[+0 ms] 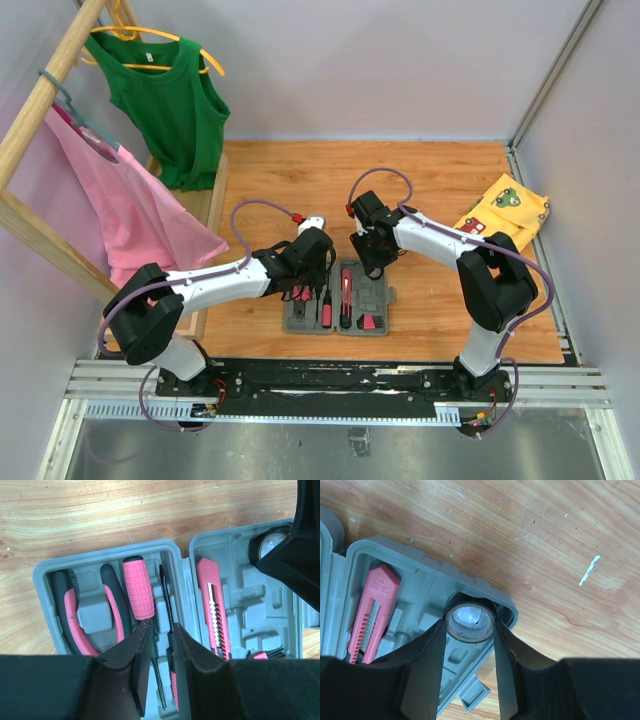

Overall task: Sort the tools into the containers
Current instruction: Adjust the engineering item in the storage box.

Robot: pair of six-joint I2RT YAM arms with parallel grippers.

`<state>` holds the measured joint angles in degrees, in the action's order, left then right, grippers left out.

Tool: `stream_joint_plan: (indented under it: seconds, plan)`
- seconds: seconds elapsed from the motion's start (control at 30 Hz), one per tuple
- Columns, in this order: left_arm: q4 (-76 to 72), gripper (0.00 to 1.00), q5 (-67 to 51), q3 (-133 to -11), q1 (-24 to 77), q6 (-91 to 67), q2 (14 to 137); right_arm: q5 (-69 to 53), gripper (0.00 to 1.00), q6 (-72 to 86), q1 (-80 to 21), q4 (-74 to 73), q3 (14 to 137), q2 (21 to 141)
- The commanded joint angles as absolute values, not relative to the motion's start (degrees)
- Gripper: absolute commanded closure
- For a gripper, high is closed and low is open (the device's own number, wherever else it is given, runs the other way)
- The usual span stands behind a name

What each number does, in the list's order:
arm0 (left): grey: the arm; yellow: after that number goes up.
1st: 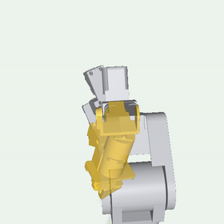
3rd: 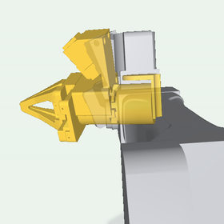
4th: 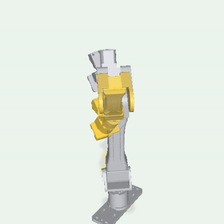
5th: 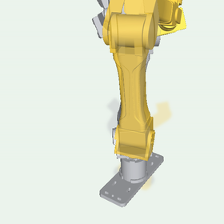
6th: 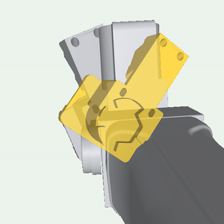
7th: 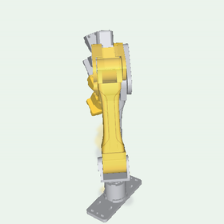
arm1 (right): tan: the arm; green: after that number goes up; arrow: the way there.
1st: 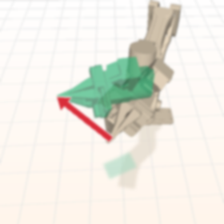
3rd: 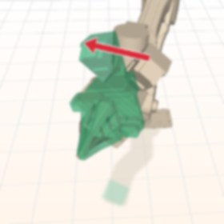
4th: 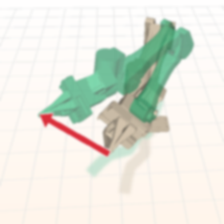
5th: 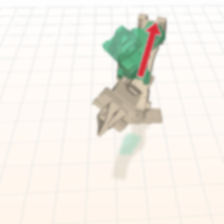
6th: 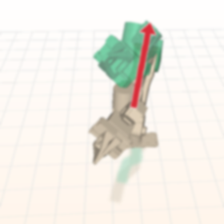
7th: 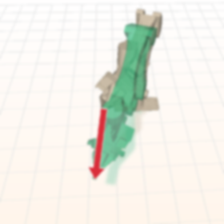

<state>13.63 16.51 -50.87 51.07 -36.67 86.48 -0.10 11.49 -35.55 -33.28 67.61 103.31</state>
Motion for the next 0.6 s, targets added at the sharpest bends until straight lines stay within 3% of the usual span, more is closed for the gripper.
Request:
stream_joint_plan:
  seconds: [0.0,0.57]
  plan:
    - [12.65,0.72,17.85,-50.27,50.80,-36.90,84.83,-4.45,0.61,11.80,-37.09,-34.51,61.79,112.78]
    - [12.89,0.72,17.58,-50.75,50.80,-36.50,84.93,-11.84,0.60,12.93,-36.18,-30.34,57.53,115.71]
